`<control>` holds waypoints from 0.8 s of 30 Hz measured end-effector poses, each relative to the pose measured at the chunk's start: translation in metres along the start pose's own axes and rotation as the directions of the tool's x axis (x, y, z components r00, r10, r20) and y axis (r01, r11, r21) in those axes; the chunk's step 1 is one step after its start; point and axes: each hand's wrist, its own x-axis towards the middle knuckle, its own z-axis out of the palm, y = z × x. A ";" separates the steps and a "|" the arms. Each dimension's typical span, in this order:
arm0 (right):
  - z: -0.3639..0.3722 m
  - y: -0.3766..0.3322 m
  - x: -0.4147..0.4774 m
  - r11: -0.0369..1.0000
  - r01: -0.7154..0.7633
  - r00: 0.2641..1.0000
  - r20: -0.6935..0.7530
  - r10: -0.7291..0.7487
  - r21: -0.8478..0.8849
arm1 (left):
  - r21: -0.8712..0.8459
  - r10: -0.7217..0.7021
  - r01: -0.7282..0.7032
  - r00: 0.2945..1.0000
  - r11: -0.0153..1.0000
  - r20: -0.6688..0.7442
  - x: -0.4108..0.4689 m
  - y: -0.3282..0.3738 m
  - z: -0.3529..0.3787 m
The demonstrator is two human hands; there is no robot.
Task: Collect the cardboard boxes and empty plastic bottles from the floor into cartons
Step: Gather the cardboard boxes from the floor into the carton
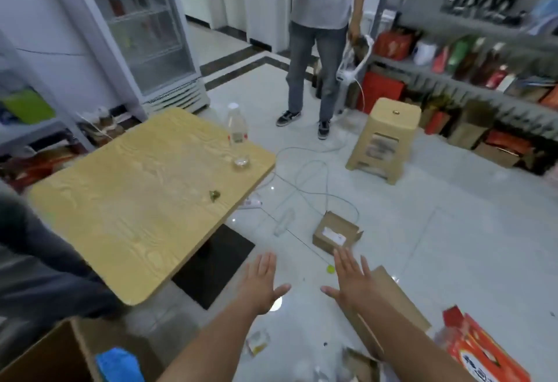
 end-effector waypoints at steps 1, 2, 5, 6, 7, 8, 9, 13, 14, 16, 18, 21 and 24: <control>-0.002 0.015 -0.001 0.999 -0.031 0.999 -0.039 0.032 0.027 | 0.020 0.033 -0.033 0.999 0.999 0.014 0.011 0.010 -0.002; 0.000 0.026 -0.003 0.993 -0.070 0.996 -0.046 0.075 0.095 | 0.041 0.063 -0.064 0.998 0.997 0.031 0.020 0.019 -0.005; -0.002 0.058 -0.002 0.970 -0.175 0.984 -0.009 0.179 0.168 | 0.104 0.128 -0.135 0.989 0.985 0.068 0.051 0.033 -0.016; 0.001 0.066 0.002 0.962 -0.209 0.978 0.013 0.210 0.178 | 0.123 0.148 -0.157 0.986 0.980 0.080 0.064 0.035 -0.020; 0.004 0.073 0.006 0.950 -0.236 0.971 0.018 0.238 0.204 | 0.139 0.173 -0.184 0.981 0.973 0.088 0.078 0.036 -0.022; 0.008 0.080 0.013 0.934 -0.261 0.964 0.022 0.263 0.243 | 0.155 0.200 -0.213 0.975 0.965 0.095 0.093 0.038 -0.024; 0.013 0.087 0.022 0.921 -0.281 0.958 0.024 0.286 0.270 | 0.171 0.221 -0.236 0.970 0.957 0.102 0.111 0.038 -0.022; 0.063 0.122 0.086 0.870 -0.403 0.913 0.069 0.401 0.284 | 0.207 0.292 -0.309 0.950 0.928 0.108 0.218 0.039 0.008; 0.086 0.135 0.108 0.858 -0.426 0.903 0.076 0.423 0.287 | 0.189 0.303 -0.316 0.948 0.930 0.097 0.248 0.043 0.020; 0.143 0.156 0.152 0.870 -0.381 0.924 0.113 0.364 0.314 | 0.174 0.330 -0.346 0.937 0.922 0.113 0.309 0.048 0.070; 0.231 0.179 0.211 0.888 -0.293 0.955 0.066 0.289 0.354 | 0.227 0.365 -0.357 0.931 0.906 0.005 0.378 0.052 0.128; 0.362 0.219 0.308 0.901 -0.308 0.946 0.000 0.323 0.305 | 0.269 0.370 -0.380 0.925 0.885 0.088 0.487 0.056 0.219; 0.400 0.255 0.373 0.837 -0.502 0.860 0.022 0.510 0.218 | 0.320 0.342 -0.362 0.932 0.876 0.120 0.595 0.070 0.283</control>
